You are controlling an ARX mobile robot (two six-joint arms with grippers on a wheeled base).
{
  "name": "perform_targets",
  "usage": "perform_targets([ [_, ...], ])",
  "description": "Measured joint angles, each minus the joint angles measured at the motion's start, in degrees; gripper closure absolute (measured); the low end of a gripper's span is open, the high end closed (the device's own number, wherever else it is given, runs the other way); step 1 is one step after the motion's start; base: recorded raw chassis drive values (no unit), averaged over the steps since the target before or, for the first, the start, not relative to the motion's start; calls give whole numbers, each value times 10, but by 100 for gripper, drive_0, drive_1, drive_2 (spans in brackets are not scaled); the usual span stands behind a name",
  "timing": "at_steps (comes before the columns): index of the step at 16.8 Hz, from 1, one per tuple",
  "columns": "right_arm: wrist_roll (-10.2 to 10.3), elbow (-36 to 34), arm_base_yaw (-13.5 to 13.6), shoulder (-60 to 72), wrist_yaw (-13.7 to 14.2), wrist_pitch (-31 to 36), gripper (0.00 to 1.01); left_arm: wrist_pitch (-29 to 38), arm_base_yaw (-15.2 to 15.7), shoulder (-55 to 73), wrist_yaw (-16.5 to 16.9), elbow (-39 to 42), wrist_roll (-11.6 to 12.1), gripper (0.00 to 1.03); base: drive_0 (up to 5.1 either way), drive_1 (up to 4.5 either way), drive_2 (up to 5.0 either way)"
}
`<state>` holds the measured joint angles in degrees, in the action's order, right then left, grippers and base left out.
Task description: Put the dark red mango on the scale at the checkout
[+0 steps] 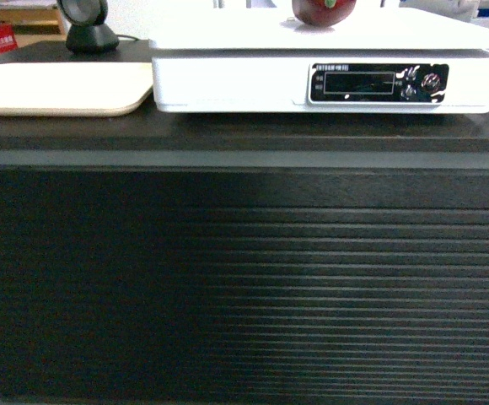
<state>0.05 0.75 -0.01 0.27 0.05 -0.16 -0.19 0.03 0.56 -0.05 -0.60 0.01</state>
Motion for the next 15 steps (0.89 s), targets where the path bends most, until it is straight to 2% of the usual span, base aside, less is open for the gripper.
perform_targets([
  [15, -1, 0, 0, 0, -1, -1, 3, 0, 0, 0, 0, 0, 0, 5, 0, 0, 0],
])
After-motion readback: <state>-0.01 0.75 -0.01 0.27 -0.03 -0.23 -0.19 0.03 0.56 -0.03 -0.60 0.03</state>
